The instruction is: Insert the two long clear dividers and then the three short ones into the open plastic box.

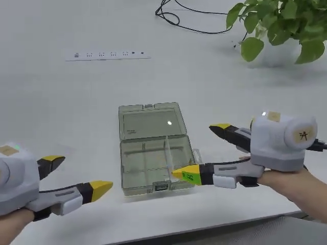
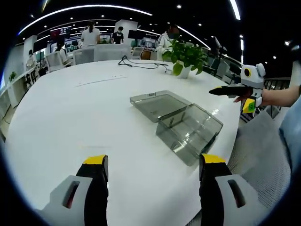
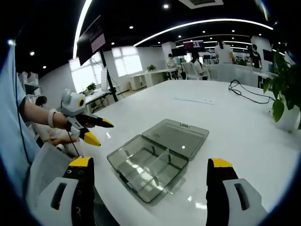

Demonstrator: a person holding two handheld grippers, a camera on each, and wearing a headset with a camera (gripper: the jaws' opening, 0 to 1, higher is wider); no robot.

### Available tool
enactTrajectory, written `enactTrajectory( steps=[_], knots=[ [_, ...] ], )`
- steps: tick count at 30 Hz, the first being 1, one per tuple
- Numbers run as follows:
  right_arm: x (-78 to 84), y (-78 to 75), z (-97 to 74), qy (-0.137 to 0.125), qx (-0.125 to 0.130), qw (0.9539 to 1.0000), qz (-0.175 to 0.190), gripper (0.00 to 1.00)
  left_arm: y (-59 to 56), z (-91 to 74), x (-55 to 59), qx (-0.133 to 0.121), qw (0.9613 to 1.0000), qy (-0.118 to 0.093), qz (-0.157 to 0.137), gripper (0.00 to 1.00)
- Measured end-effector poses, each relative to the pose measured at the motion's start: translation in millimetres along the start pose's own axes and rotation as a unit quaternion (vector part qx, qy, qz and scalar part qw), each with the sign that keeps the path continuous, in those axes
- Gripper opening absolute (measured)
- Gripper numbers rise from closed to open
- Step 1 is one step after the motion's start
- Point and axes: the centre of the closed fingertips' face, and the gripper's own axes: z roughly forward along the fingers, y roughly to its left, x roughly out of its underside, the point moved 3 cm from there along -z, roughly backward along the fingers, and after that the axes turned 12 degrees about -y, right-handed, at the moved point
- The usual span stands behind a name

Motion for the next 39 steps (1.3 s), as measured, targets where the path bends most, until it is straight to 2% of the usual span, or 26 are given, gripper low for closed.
enactTrajectory(
  steps=[1, 3, 4, 5, 7, 8, 10, 11, 12, 14, 15, 18, 23, 25, 26, 28, 32, 36, 39],
  knots=[
    [1.4, 0.5, -1.3, 0.002, -0.001, 1.0000, -0.002, 1.00, 3.7, -0.6, 1.1, -0.005, 1.0000, 0.008, 0.001, 0.81],
    [7.1, -1.1, -6.2, 0.027, -0.001, 0.9988, -0.041, 1.00, 13.2, -1.6, 3.2, -0.017, 0.9996, 0.023, 0.005, 0.82],
    [5.8, 0.4, -6.4, 0.024, -0.003, 0.9980, -0.058, 1.00, 17.5, -2.8, 5.2, -0.024, 0.9991, 0.034, 0.006, 0.83],
    [6.3, 1.9, -8.0, 0.027, -0.001, 0.9974, -0.067, 1.00, 22.4, -2.2, 5.1, -0.031, 0.9989, 0.035, 0.005, 0.85],
    [7.0, 5.0, -10.0, 0.026, -0.004, 0.9975, -0.065, 1.00, 33.2, -5.6, 11.3, -0.053, 0.9965, 0.064, 0.002, 0.85],
    [7.5, 5.1, -11.5, 0.025, -0.005, 0.9975, -0.066, 1.00, 36.1, -5.7, 13.0, -0.057, 0.9959, 0.070, 0.001, 0.85],
    [9.2, 5.0, -14.3, 0.024, -0.005, 0.9977, -0.064, 1.00, 46.3, -9.6, 19.5, -0.080, 0.9921, 0.097, 0.002, 0.84],
    [10.5, 4.2, -16.5, 0.023, -0.003, 0.9978, -0.063, 1.00, 50.5, -9.4, 20.6, -0.086, 0.9911, 0.101, 0.002, 0.82],
    [11.6, 3.4, -18.6, 0.023, -0.001, 0.9979, -0.061, 1.00, 55.0, -12.7, 24.4, -0.099, 0.9881, 0.118, -0.001, 0.81],
    [12.6, 1.7, -22.1, 0.021, 0.004, 0.9981, -0.058, 1.00, 59.1, -11.9, 25.6, -0.102, 0.9874, 0.121, -0.003, 0.78],
    [13.9, 0.9, -25.0, 0.020, 0.005, 0.9983, -0.055, 1.00, 63.1, -15.9, 29.5, -0.114, 0.9835, 0.140, -0.004, 0.77],
    [19.5, -0.9, -32.1, 0.033, 0.009, 0.9971, -0.068, 0.99, 68.5, -17.7, 32.4, -0.121, 0.9799, 0.159, 0.004, 0.70],
    [20.2, -2.4, -36.8, 0.031, 0.014, 0.9974, -0.063, 0.98, 75.9, -17.0, 37.1, -0.127, 0.9736, 0.189, 0.020, 0.61],
    [20.6, -2.2, -36.8, 0.034, 0.013, 0.9971, -0.067, 0.97, 78.5, -15.5, 39.1, -0.131, 0.9712, 0.198, 0.018, 0.60],
    [21.0, -2.2, -36.4, 0.036, 0.013, 0.9967, -0.072, 0.97, 80.1, -15.4, 41.6, -0.135, 0.9681, 0.210, 0.016, 0.61],
    [21.5, -2.5, -35.4, 0.037, 0.013, 0.9967, -0.071, 0.97, 82.7, -14.5, 43.3, -0.135, 0.9653, 0.222, 0.024, 0.59],
    [21.0, -3.9, -33.8, 0.039, 0.015, 0.9964, -0.074, 0.95, 87.1, -12.0, 42.4, -0.136, 0.9638, 0.229, 0.015, 0.55],
    [19.6, -4.6, -32.8, 0.038, 0.014, 0.9965, -0.074, 0.94, 89.1, -10.1, 39.8, -0.132, 0.9619, 0.239, 0.010, 0.46],
    [19.3, -5.2, -32.4, 0.036, 0.016, 0.9967, -0.071, 0.94, 90.6, -8.2, 38.3, -0.124, 0.9603, 0.249, 0.017, 0.44]
  ],
)
